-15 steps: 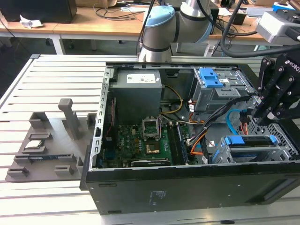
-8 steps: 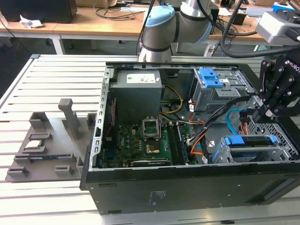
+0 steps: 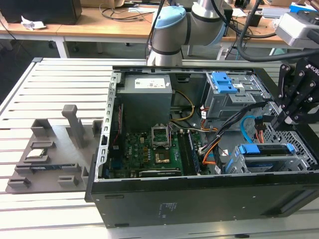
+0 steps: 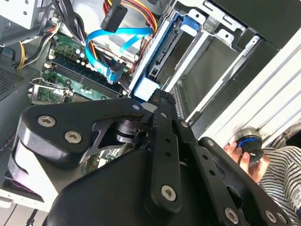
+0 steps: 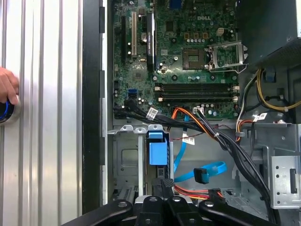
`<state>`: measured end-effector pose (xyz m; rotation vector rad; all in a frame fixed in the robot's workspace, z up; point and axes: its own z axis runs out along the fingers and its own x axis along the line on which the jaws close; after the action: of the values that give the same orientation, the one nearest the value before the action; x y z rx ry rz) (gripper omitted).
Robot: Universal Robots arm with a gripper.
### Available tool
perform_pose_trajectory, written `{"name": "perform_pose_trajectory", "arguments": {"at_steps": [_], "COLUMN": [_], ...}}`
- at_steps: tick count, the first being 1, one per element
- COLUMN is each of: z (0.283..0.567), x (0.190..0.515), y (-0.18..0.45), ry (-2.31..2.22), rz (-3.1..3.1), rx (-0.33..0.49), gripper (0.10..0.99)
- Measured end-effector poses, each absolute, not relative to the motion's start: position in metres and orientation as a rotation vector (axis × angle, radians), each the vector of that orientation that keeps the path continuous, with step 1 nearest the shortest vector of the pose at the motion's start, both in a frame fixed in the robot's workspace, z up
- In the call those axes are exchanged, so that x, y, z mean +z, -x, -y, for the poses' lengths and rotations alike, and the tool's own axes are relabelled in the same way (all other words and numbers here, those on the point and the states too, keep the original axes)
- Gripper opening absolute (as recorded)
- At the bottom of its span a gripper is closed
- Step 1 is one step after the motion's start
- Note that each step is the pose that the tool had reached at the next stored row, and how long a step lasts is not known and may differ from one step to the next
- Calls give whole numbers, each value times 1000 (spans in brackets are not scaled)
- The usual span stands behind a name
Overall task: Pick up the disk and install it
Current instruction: 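Insert the first disk wire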
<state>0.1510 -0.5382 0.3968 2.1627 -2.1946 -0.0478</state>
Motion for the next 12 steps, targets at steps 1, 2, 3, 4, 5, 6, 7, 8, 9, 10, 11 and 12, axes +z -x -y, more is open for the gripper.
{"name": "perform_pose_trajectory", "arguments": {"at_steps": [1,2,3,4,5,6,7,8,9,10,11,12], "z": [538,538,538,537,537,537,537,537,536,536,536,535], "x": [397,397,397,397,397,397,397,397,397,397,397,397], "y": [-154,-155,-157,-165,-169,-173,-175,-176,-178,-179,-181,-185], "ry": [-2163,-2163,-2163,-2162,-2162,-2162,-2162,-2162,-2162,-2162,-2162,-2162], "rz": [2195,2194,2195,2194,2194,2194,2194,2194,2194,2194,2194,2194], "rx": [-48,-48,-48,-48,-48,-48,-48,-47,-47,-47,-46,-46], "gripper": [106,106,106,106,106,106,106,106,106,106,106,106]}}
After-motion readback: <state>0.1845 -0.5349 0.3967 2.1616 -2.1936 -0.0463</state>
